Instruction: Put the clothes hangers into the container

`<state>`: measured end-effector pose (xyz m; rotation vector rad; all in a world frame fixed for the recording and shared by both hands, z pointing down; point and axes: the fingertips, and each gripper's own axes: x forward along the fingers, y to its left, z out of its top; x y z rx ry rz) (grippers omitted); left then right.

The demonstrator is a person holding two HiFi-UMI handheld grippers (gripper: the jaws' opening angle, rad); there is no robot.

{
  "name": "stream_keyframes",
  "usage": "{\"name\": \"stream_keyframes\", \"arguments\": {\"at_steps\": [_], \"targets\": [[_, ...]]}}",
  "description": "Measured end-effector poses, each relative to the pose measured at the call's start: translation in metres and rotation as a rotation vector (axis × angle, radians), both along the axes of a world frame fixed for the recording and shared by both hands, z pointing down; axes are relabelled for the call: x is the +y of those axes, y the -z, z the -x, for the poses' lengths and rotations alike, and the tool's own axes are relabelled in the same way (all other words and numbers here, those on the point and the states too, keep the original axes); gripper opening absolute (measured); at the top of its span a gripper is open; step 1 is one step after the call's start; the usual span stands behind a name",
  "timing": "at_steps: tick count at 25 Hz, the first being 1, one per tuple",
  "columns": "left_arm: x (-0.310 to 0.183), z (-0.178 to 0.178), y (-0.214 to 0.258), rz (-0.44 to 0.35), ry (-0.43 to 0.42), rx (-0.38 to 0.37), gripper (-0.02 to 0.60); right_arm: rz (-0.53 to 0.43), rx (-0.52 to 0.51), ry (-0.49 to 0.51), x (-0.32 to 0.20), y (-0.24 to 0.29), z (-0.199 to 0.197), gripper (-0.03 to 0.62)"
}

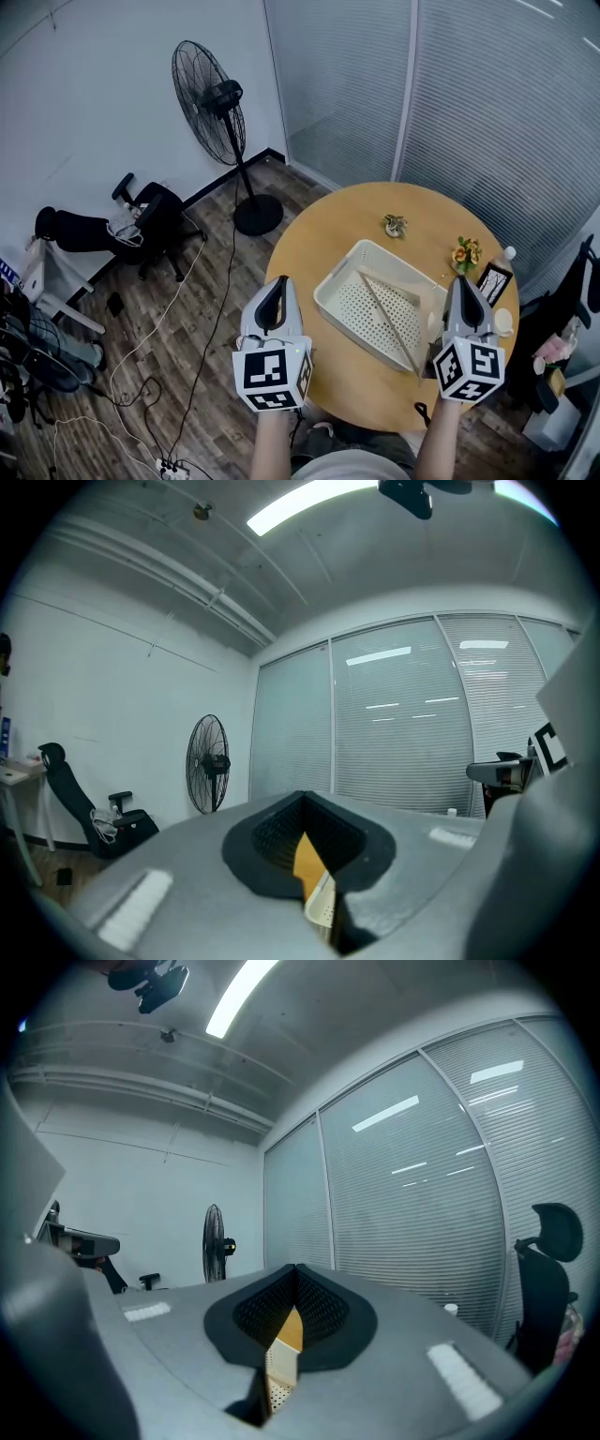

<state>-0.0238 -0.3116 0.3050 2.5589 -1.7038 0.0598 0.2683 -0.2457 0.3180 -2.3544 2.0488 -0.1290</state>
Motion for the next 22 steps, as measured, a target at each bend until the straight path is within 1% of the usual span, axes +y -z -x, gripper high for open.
{"name": "stream_keyframes", "arguments": {"at_steps": [22], "targets": [[0.0024, -0.0039, -0.0053, 0.012, -0.006, -0.001, 0.000, 0.005, 0.000, 0.003, 0.0022, -0.0034, -0.0011, 0.026]]}}
